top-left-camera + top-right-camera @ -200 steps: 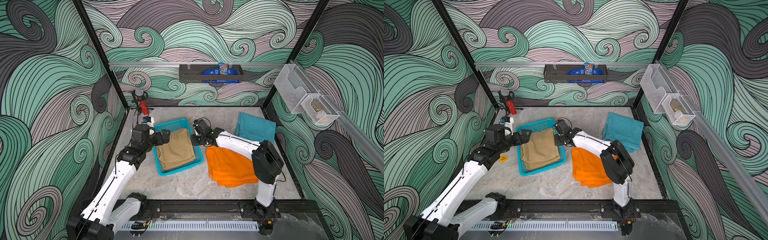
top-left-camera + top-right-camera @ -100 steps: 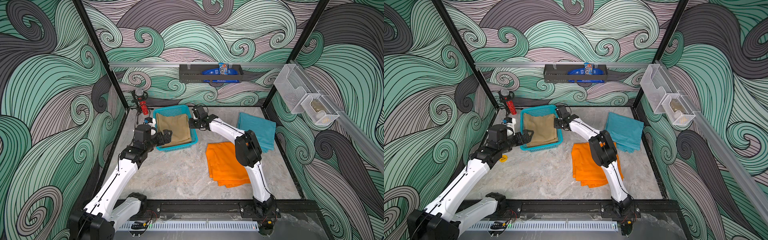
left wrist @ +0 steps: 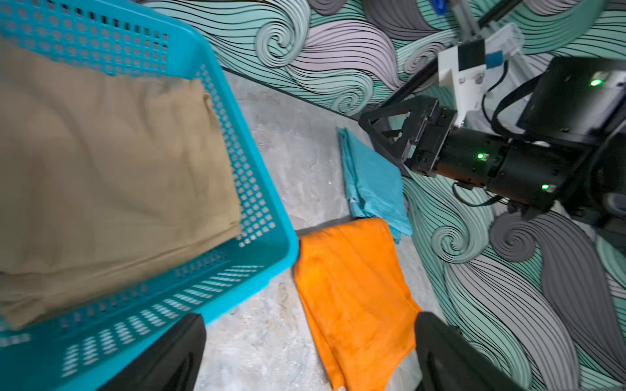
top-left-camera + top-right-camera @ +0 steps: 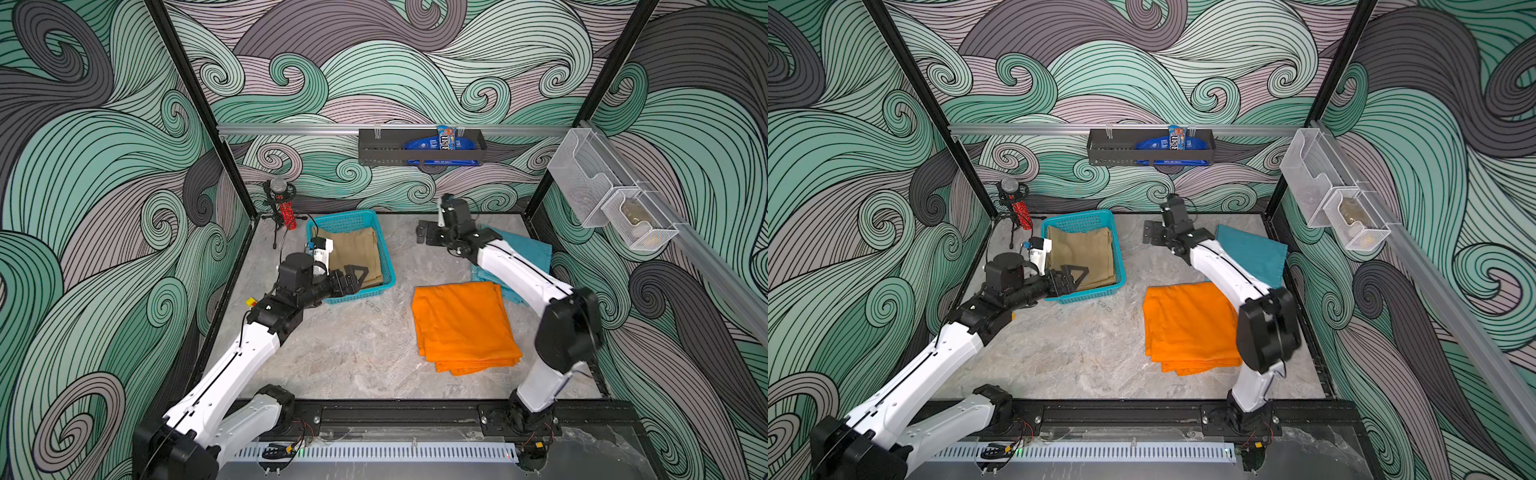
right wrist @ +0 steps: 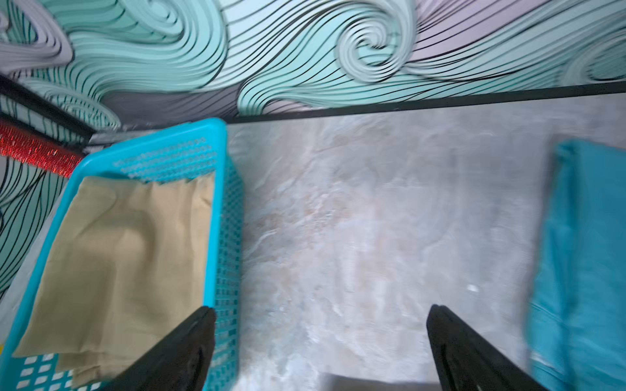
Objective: Put the folded long pants in the basket
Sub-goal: Move the basket to the center of the board, then pick up the long pant at the center of the board.
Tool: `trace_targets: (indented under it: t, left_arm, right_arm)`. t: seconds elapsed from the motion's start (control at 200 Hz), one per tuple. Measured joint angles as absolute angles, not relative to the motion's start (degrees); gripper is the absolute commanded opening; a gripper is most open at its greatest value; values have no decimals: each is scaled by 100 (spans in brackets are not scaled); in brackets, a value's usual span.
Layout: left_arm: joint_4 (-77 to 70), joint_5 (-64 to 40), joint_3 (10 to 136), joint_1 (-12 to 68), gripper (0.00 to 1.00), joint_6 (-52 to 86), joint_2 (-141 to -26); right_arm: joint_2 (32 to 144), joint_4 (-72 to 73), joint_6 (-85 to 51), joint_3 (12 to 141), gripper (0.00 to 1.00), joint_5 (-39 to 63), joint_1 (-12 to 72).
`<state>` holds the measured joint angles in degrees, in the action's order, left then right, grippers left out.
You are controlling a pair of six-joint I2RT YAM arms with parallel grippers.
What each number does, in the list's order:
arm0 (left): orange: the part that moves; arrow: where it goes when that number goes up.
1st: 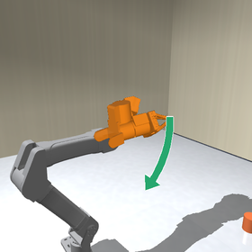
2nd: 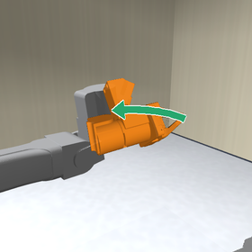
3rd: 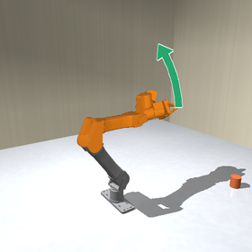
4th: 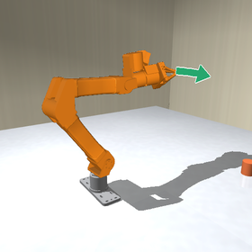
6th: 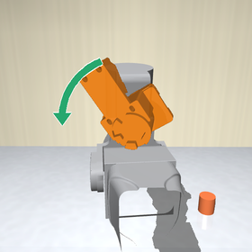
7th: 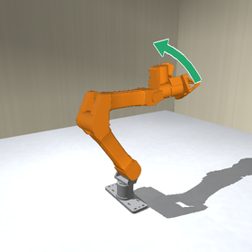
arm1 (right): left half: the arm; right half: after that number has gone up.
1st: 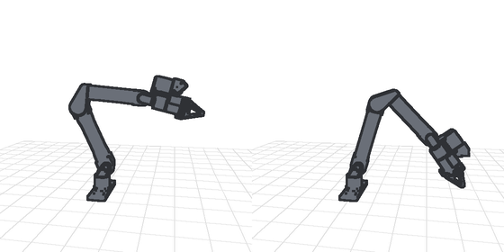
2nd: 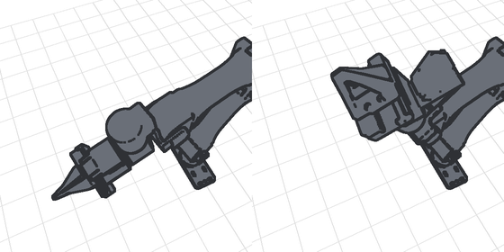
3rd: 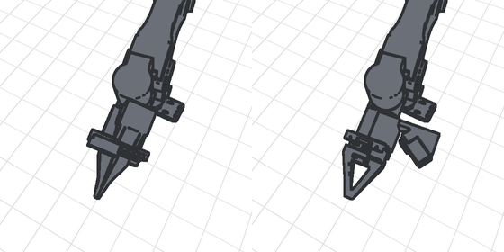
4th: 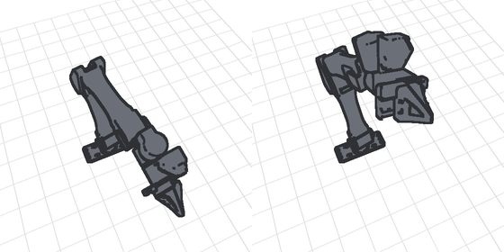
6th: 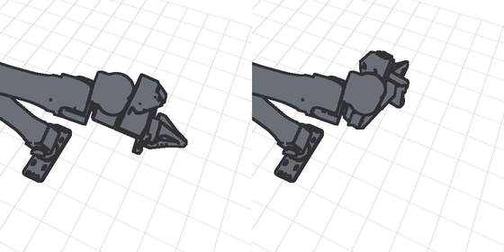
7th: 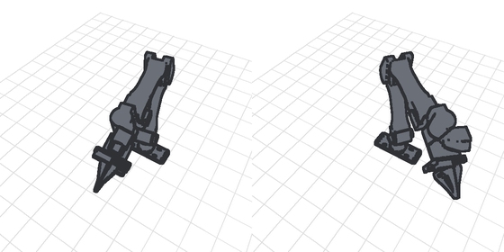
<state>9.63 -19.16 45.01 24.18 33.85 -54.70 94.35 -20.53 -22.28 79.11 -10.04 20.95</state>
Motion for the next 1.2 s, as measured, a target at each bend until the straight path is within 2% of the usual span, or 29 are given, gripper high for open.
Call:
trace_targets:
  t: [0.19, 0.395, 0.495, 0.68, 0.946, 1.196]
  left_arm:
    - [445, -1933, 3837, 3540, 98, 3972, -5393]
    - [-163, -1697, 3472, 4792, 99, 4510, -6038]
    - [-462, -1605, 3424, 5065, 98, 4729, -6525]
    - [-1039, -1363, 3391, 5179, 99, 5006, -7334]
    - [-1487, -1288, 3474, 5190, 98, 5205, -8611]
    - [-1487, -1317, 4128, 5190, 99, 5205, -9518]
  right_arm:
    - [7474, -2112, -2314, 5498, 97, -694, 945]
    - [6469, -2268, -2263, 3972, 99, -14, -478]
    - [6490, -2226, -2224, 3730, 100, 268, -954]
    - [7059, -1927, -2150, 3680, 100, 762, -1297]
    - [7376, -1380, -2056, 3391, 100, 1153, -1358]
    - [7756, -1059, -2102, 3164, 100, 1616, -1337]
